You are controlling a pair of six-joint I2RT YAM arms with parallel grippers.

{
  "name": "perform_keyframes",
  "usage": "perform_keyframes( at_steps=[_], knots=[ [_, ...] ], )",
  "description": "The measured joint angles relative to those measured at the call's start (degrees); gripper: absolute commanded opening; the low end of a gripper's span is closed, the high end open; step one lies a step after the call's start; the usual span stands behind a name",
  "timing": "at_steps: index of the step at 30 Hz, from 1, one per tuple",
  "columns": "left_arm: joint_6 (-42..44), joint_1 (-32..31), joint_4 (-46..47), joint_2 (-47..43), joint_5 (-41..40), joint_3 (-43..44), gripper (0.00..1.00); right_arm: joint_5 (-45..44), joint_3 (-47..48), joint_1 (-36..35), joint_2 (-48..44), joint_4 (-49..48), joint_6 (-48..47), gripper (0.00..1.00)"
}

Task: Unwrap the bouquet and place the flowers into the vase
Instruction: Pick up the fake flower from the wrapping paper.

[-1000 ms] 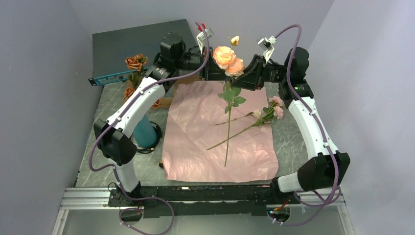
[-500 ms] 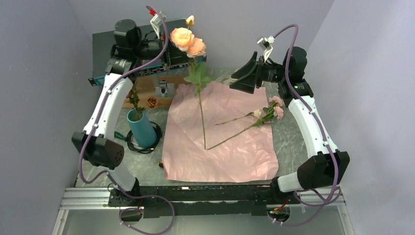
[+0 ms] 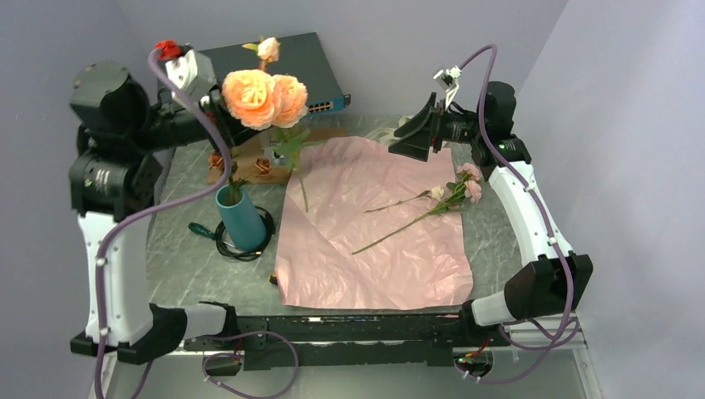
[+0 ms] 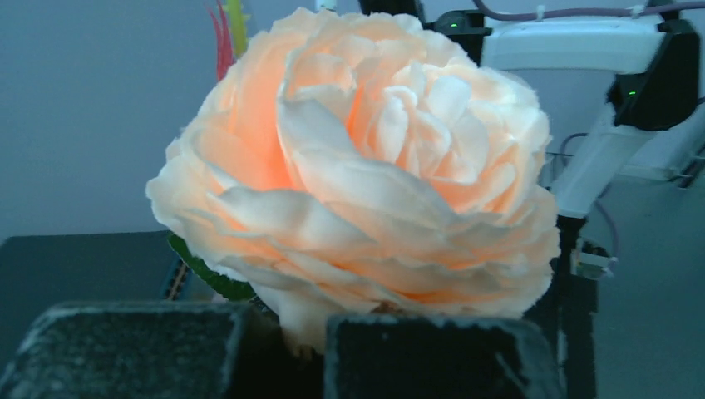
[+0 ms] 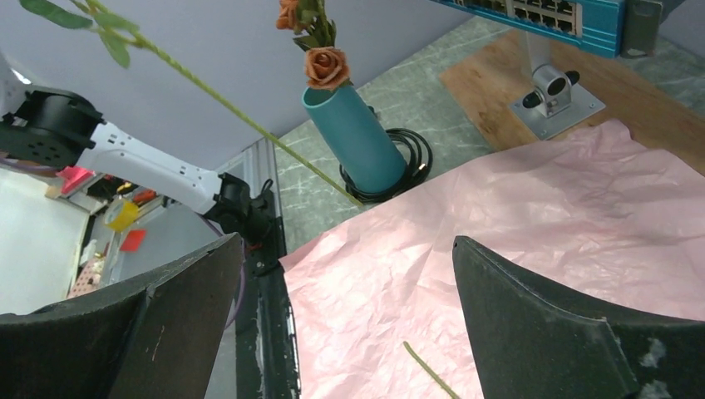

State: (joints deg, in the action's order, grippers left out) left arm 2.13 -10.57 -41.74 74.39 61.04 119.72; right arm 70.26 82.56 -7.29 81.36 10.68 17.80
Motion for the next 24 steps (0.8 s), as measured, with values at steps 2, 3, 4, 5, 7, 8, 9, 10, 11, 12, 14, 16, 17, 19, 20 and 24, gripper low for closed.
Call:
perform_keyframes(
  at_steps=[2, 3, 4, 5, 7, 8, 9, 10, 11, 12, 14, 16, 17, 19, 20, 24],
  knots=[
    [2.36, 1.60, -2.03, -2.29, -2.51, 0.00, 0.00, -0.44, 0.00, 0.00, 0.00, 0.76, -0.83, 1.00],
    [3.10, 3.48, -2.73, -3.41, -3.54, -0.02, 0.00, -0.70, 0.00, 0.00, 0.00, 1.09, -1.20, 1.00],
    [3.26, 5.73, -3.10, -4.35, -4.44, -0.09, 0.00, -0.85, 0.00, 0.00, 0.00, 1.33, -1.40, 1.00],
    [3.15, 8.17, -3.10, -5.22, -4.92, -0.28, 0.00, -1.03, 0.00, 0.00, 0.00, 1.57, -1.60, 1.00],
    [2.51, 15.72, -2.43, -7.82, -5.84, -2.03, 0.00, -1.31, 0.00, 0.00, -0.04, 2.01, -2.01, 1.00],
    [2.10, 18.16, -2.05, -8.92, -6.05, -3.08, 0.00, -1.36, 0.00, 0.00, -0.07, 2.29, -2.25, 1.00],
    [1.01, 21.64, -1.66, -10.56, -6.29, -4.61, 0.00, -1.44, 0.00, 0.00, -0.13, 2.69, -2.54, 1.00],
    [-0.37, 24.79, -1.42, -12.24, -6.45, -6.03, 0.00, -1.46, 0.00, 0.00, -0.15, 3.02, -2.80, 1.00],
    [-1.70, 27.12, -1.16, -13.53, -6.47, -6.86, 0.00, -1.51, 0.00, 0.00, -0.17, 3.26, -3.10, 1.00],
    [-2.91, 29.29, -0.83, -14.62, -6.47, -7.28, 0.00, -1.57, 0.00, 0.00, -0.22, 3.48, -3.39, 1.00],
    [-5.35, 33.46, 0.00, -16.48, -6.47, -7.41, 0.00, -1.68, 0.00, 0.00, -0.22, 3.93, -3.93, 1.00],
    [-7.69, 36.57, 0.87, -18.18, -6.47, -7.17, 0.00, -1.70, 0.00, 0.00, -0.22, 4.79, -4.57, 1.00],
    [-8.79, 37.83, 1.22, -18.93, -6.45, -6.73, 0.00, -1.68, 0.00, 0.00, -0.22, 5.31, -4.87, 1.00],
    [-10.29, 39.47, 1.79, -19.58, -6.32, -5.86, 0.00, -1.68, 0.00, 0.00, -0.22, 6.56, -5.64, 1.00],
    [-11.26, 40.28, 2.08, -19.76, -6.23, -5.44, 0.00, -1.68, 0.00, 0.00, -0.20, 7.19, -6.10, 1.00],
    [-14.58, 42.05, 2.21, -19.43, -5.33, -5.40, 0.00, -1.70, 0.20, 0.00, -0.20, 10.40, -8.17, 1.00]
  ],
)
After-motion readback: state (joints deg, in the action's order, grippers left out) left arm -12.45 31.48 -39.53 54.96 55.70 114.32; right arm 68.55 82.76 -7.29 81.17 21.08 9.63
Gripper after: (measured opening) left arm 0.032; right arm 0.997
